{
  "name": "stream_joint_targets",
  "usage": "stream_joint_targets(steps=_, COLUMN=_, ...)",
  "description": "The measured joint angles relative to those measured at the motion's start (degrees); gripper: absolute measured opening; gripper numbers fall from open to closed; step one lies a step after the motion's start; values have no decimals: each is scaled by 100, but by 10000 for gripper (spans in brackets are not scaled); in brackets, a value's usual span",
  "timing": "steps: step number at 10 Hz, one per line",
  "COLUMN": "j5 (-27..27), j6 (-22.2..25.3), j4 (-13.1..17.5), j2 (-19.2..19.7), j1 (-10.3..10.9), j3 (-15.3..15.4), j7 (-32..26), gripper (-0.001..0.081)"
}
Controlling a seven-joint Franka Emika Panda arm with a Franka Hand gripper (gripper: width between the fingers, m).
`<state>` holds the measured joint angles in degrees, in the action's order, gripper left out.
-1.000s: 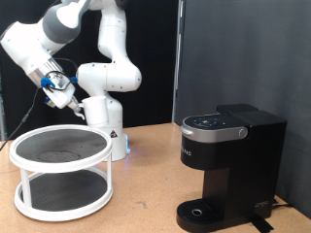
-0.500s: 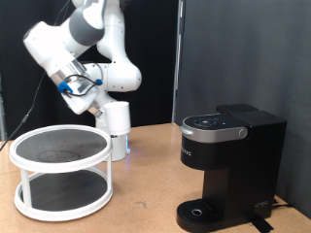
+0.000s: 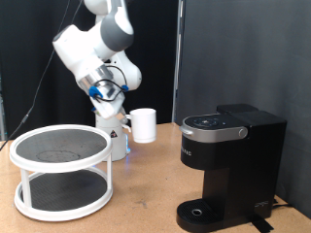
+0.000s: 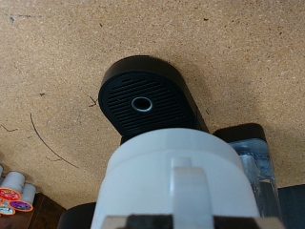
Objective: Make a cup of coffee with the keurig machine
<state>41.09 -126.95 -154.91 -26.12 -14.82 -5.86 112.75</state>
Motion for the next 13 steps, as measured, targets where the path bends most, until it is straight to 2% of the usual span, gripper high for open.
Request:
stream_joint_targets(steps=2, j5=-25, j6=2, j4=-21, j2=16, j1=-19, j3=4, j7=2, gripper=4)
stream_joint_targets(steps=3, j5=-101, j6=-170, j4=-69, j2=84, j1=-19, j3=105, j7=135, gripper=4)
stream_joint_targets(steps=6, j5=-251, j6=-1098, j4=-162, j2=643, j1=7, j3=737, j7=746, gripper=4)
stream_joint_targets(steps=9, j5=-33, j6=-1947, j4=-146, j2=1349, j1=144, j3=1074, j7=747, gripper=4)
stream_joint_targets(steps=10, j5=254, j6=-2218, j4=-143, j2=1557, j1=222, j3=1121, j7=542, gripper=4)
stream_joint_targets(steps=13, j5=1773, j6=-2802, j4=-111, j2=2045, j1=517, j3=1160, j7=-568, gripper=4)
